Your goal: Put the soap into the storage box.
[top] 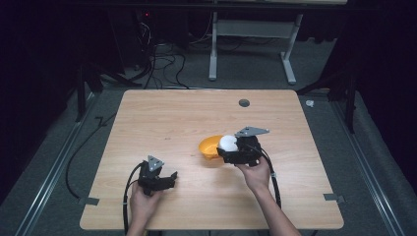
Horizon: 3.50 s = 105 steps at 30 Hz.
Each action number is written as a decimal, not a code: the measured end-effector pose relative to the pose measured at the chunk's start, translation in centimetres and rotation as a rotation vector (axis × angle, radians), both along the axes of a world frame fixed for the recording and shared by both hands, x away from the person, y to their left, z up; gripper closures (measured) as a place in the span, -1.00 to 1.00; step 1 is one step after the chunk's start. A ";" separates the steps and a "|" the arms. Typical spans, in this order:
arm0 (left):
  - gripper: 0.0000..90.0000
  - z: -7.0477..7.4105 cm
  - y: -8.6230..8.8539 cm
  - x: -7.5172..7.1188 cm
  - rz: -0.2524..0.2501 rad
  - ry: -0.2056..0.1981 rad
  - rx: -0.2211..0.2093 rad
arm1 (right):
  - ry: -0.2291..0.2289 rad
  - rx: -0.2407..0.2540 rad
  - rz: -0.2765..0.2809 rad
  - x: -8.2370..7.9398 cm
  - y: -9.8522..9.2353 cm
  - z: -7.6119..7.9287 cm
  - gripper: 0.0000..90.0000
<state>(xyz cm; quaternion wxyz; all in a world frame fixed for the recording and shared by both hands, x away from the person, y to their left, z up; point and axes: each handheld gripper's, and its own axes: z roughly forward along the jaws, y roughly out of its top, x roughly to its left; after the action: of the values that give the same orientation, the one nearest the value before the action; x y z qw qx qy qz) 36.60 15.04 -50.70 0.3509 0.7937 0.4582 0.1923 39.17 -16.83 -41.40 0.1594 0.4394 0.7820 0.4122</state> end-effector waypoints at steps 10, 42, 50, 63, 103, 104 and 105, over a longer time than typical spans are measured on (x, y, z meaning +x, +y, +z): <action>-0.55 0.0 0.0 0.0 0.000 0.000 0.000 | 0.008 0.004 0.015 1.0 0.9 0.2 -0.48; -0.54 0.0 0.0 0.0 0.000 0.000 0.000 | 0.042 -0.028 0.031 3.8 3.2 -0.5 -0.48; -0.55 0.0 0.0 0.0 0.000 0.000 -0.001 | 0.055 -0.042 0.020 4.8 3.2 -1.5 -0.48; -0.55 0.0 0.0 0.0 -0.001 0.000 -0.001 | 0.087 -0.085 0.010 5.7 3.3 -2.8 -0.48; -0.55 0.0 0.0 0.0 -0.001 -0.001 0.002 | 0.105 -0.091 0.000 5.6 2.8 -3.2 -0.55; -0.55 0.0 0.0 0.0 -0.001 -0.001 0.002 | 0.103 -0.086 0.001 5.5 2.7 -3.1 -0.54; -0.55 0.0 0.0 0.0 -0.001 -0.001 0.001 | 0.098 -0.080 0.004 5.5 2.7 -3.1 -0.53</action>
<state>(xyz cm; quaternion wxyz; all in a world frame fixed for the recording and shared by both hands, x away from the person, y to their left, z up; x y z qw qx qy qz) 36.60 15.02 -50.70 0.3506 0.7942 0.4575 0.1927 44.66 -14.17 -44.48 0.1378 0.4509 0.8055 0.3590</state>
